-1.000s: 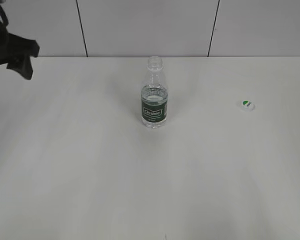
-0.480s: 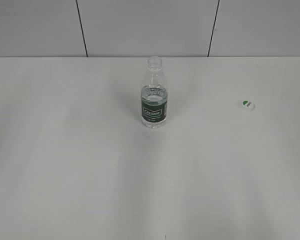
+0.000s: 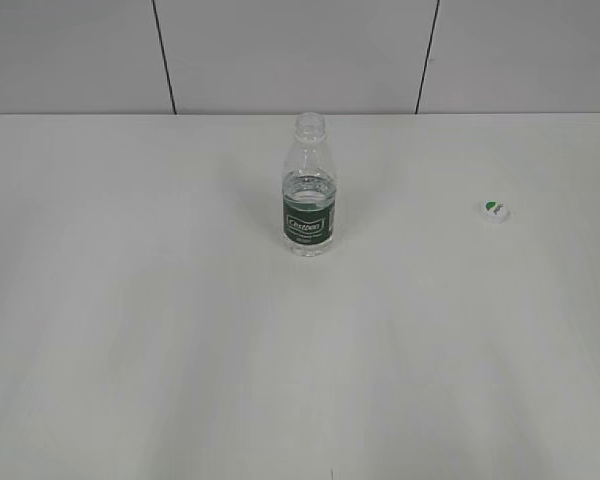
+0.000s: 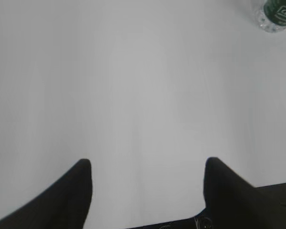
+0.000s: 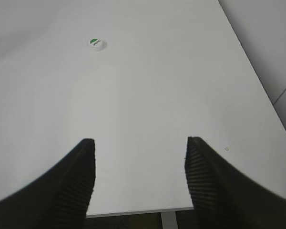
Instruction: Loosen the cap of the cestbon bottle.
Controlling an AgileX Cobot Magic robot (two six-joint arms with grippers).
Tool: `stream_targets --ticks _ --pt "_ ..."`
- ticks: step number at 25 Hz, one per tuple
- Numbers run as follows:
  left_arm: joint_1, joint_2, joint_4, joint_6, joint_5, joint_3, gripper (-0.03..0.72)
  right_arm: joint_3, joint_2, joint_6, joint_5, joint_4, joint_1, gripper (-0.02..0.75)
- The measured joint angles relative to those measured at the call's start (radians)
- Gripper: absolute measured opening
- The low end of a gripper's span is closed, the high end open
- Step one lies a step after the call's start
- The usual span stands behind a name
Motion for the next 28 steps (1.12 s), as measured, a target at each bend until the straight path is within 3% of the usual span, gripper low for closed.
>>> stream_targets --ticks 15,28 --pt "0.000 -0.286 -0.011 0.089 -0.236 0.118 0.388 0.000 0.000 0.000 0.000 0.000 0.000 0.456" --pt "0.000 -0.411 -0.016 0.119 0.050 0.065 0.332 0.000 0.000 0.000 0.000 0.000 0.000 0.456"
